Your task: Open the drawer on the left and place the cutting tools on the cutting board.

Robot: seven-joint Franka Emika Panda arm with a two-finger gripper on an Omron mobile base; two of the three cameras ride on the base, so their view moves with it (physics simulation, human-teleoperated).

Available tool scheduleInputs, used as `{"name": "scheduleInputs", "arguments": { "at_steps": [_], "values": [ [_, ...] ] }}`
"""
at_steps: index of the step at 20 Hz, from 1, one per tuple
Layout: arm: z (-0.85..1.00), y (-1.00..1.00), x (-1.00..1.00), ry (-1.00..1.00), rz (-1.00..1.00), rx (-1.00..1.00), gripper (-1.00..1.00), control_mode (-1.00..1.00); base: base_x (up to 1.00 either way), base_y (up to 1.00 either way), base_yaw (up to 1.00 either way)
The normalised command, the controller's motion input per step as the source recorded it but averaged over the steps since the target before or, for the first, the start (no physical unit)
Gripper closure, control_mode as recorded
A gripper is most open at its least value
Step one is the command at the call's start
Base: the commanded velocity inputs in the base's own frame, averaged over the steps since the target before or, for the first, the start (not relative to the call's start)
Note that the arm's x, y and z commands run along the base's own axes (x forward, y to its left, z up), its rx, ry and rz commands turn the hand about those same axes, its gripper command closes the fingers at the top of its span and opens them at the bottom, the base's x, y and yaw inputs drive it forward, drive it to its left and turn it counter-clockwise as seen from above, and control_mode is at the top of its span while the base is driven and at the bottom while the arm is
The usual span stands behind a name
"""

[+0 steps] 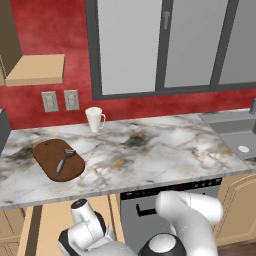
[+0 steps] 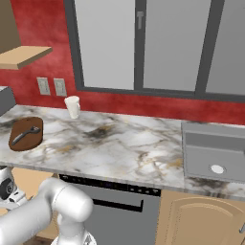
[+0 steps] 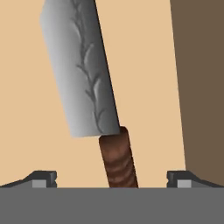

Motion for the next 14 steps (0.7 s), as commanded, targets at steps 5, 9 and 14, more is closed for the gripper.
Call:
{"name": "scheduleInputs", "arguments": {
  "at_steps": [5,9,14],
  "values": [
    [-0.32,0.0,0.25,0.0,0.03,0.0,-1.0,-1.0,0.0,0.0,0.0],
    [-0.25,0.0,0.12,0.0,0.05,0.0,-1.0,-1.0,0.0,0.0,0.0],
    [-0.32,0.0,0.0,0.0,0.05,0.0,-1.0,-1.0,0.0,0.0,0.0]
  ]
}}
